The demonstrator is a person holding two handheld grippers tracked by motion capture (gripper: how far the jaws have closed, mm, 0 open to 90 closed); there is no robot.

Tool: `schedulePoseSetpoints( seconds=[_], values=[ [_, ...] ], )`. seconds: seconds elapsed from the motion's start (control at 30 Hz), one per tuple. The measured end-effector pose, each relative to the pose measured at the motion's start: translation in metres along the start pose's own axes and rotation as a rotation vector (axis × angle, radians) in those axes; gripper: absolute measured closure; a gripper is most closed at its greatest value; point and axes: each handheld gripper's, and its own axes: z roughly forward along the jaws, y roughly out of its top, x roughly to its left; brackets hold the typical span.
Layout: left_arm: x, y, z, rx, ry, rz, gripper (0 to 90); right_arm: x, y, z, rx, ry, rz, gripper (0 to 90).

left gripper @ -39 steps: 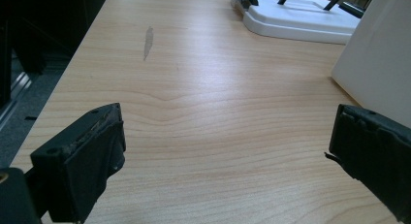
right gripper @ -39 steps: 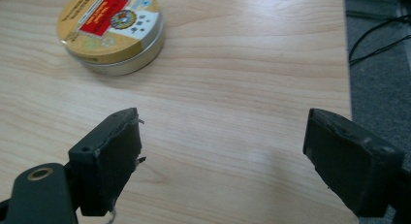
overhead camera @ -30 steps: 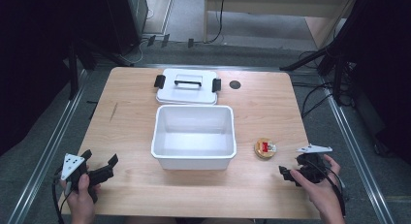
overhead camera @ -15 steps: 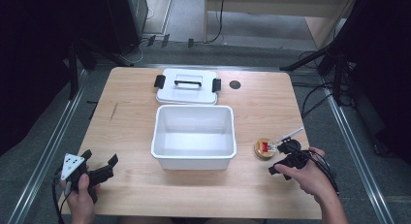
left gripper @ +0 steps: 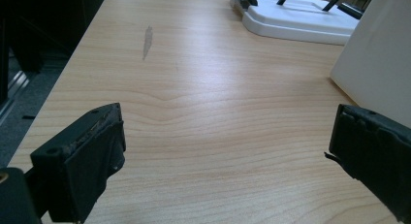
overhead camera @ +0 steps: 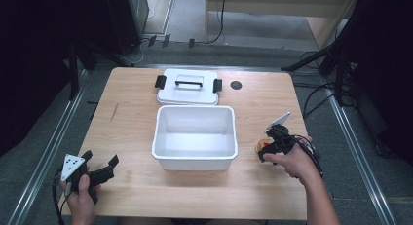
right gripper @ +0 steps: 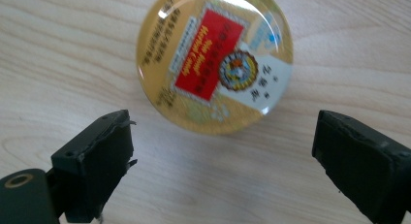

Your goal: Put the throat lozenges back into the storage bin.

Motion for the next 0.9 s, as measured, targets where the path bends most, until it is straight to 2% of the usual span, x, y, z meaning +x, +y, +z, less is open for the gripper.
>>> schedulePoseSetpoints(
  seconds=[0.27, 0.5, 0.6, 0.73, 0.9],
  values=[
    [0.0, 0.0, 0.0, 0.0, -0.001, -0.001, 0.0, 0.006, 0.019, 0.012, 0.029, -0.006, 0.051, 9.3],
    [0.0, 0.0, 0.0, 0.0, -0.002, -0.002, 0.0, 0.01, 0.026, 0.019, 0.04, -0.027, 0.061, 13.7],
    [0.0, 0.0, 0.0, 0.001, -0.002, 0.0, 0.0, 0.012, 0.026, 0.02, 0.034, -0.03, 0.042, 19.8],
    [0.0, 0.0, 0.0, 0.002, -0.002, 0.0, 0.0, 0.014, 0.026, 0.018, 0.022, -0.007, 0.016, 20.5],
    [0.0, 0.0, 0.0, 0.002, -0.002, 0.001, 0.0, 0.015, 0.026, 0.007, -0.001, -0.008, 0.001, 20.7]
  ],
)
